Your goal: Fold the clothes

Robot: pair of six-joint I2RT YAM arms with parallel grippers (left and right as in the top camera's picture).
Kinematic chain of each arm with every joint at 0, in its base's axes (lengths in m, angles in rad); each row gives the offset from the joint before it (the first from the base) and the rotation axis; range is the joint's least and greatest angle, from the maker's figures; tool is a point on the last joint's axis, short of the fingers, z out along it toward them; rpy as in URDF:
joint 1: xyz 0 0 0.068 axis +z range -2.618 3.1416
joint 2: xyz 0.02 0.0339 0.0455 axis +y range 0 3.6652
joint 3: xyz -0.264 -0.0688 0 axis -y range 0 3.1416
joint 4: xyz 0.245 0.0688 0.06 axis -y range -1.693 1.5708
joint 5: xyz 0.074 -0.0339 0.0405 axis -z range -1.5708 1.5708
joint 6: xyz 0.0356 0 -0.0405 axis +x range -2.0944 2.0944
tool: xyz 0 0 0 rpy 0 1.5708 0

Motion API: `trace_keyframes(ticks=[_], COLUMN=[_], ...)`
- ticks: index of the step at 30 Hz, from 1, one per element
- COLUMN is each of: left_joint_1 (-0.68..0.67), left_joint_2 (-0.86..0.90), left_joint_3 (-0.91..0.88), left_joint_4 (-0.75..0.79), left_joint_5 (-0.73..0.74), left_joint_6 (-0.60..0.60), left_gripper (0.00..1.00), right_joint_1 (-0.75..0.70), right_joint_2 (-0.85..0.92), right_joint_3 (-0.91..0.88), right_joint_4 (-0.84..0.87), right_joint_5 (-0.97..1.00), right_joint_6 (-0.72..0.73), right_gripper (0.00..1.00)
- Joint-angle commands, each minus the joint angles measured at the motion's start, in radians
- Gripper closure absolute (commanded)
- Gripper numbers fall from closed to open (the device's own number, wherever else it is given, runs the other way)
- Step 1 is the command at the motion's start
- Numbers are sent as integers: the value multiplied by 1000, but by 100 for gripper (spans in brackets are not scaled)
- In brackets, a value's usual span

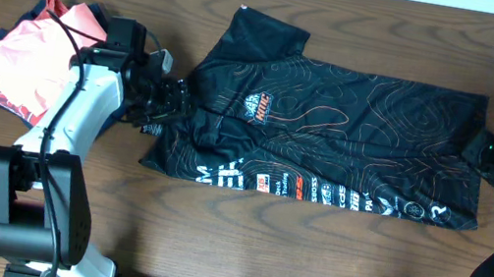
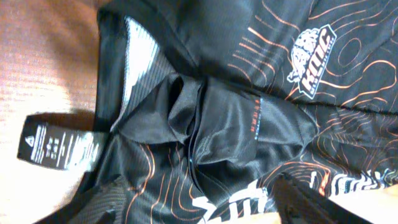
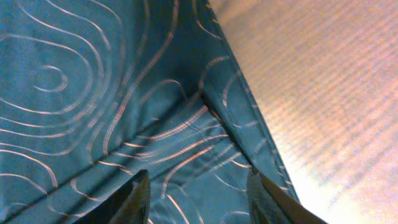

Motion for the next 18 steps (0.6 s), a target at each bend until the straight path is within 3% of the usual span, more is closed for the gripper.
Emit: trace_keyframes(ticks=[1,6,11,15,17,18], left_joint_1=[23,21,10,10,10,10], left_joint_2=[-20,-17,-16,-16,-16,-15], left_joint_3=[-5,-29,-131,-230,-269,-286], left_joint_4=[-60,-175,-56,50,87,103], left_joint_5=[-1,-113,-138,-138,-138,-138], left_joint_6=[-5,-5,-6,-13,-13,-13], left_gripper=[22,21,21,22,26,33], right_joint_1=[-15,-42,-48,-48,-50,-51], right_joint_2=[-8,-7,-7,-7,-7,-7], right_joint_3=[4,-51,-177,-260,-283,-289], right_joint_4=[-50,-116,-39,43,58,60], right_joint_5=[56,65,64,68,86,94], right_joint_6=[0,-7,-5,5,6,14], right_gripper=[53,56,57,50,52,55])
